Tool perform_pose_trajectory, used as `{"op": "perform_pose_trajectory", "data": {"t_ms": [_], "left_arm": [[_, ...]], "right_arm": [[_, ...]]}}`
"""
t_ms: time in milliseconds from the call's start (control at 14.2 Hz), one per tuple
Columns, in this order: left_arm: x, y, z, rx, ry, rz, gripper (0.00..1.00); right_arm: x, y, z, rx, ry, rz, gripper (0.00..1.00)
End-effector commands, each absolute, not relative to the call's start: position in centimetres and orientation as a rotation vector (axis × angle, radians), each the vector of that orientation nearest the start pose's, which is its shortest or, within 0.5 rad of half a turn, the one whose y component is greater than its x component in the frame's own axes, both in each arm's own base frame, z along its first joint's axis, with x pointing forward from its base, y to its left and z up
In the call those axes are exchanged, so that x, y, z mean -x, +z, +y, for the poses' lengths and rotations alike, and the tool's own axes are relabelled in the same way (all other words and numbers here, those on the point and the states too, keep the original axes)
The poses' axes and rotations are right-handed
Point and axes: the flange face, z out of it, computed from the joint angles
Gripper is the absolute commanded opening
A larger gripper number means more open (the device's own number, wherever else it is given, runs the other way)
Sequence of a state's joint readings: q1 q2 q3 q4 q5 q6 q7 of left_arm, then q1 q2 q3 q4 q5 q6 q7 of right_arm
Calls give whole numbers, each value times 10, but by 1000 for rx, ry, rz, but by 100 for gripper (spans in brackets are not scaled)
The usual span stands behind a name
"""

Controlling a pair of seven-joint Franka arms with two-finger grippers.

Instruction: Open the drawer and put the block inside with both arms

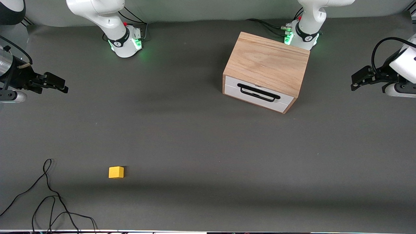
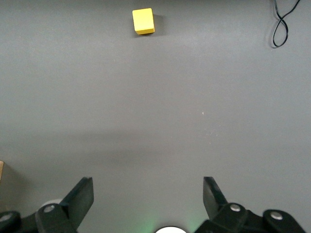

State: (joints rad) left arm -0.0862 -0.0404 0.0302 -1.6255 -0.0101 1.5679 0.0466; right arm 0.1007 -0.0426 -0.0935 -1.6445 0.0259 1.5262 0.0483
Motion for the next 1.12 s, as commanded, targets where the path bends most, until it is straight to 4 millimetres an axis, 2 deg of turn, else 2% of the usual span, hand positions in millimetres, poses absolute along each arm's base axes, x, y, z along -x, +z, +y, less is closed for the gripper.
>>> {"op": "perform_pose_trajectory", "data": {"t_ms": [0, 211, 422, 632, 773, 914, 984, 1054], "left_arm": [[-533, 623, -30, 3121, 60, 211, 100], [-533, 620, -30, 3120, 89, 215, 100], [-535, 619, -30, 3120, 84, 215, 100], [-535, 623, -31, 3120, 67, 215, 100], [-535, 621, -32, 3120, 72, 211, 100], [-536, 622, -36, 3134, 60, 183, 100], [-536, 621, -42, 3136, 60, 133, 100], [-535, 622, -58, 3134, 57, 75, 100]], "right_arm": [[-536, 615, 10, 3126, 119, 93, 100], [-540, 614, 9, 3146, 111, 70, 100], [-534, 616, 7, 3133, 120, -17, 100], [-539, 599, 8, 3131, 188, -20, 100], [-554, 585, 10, 3134, 164, -26, 100], [-586, 555, 14, 3142, 84, -11, 100], [-601, 539, 13, 3135, 57, -1, 100], [-618, 522, 16, 3110, 21, 11, 100]]}}
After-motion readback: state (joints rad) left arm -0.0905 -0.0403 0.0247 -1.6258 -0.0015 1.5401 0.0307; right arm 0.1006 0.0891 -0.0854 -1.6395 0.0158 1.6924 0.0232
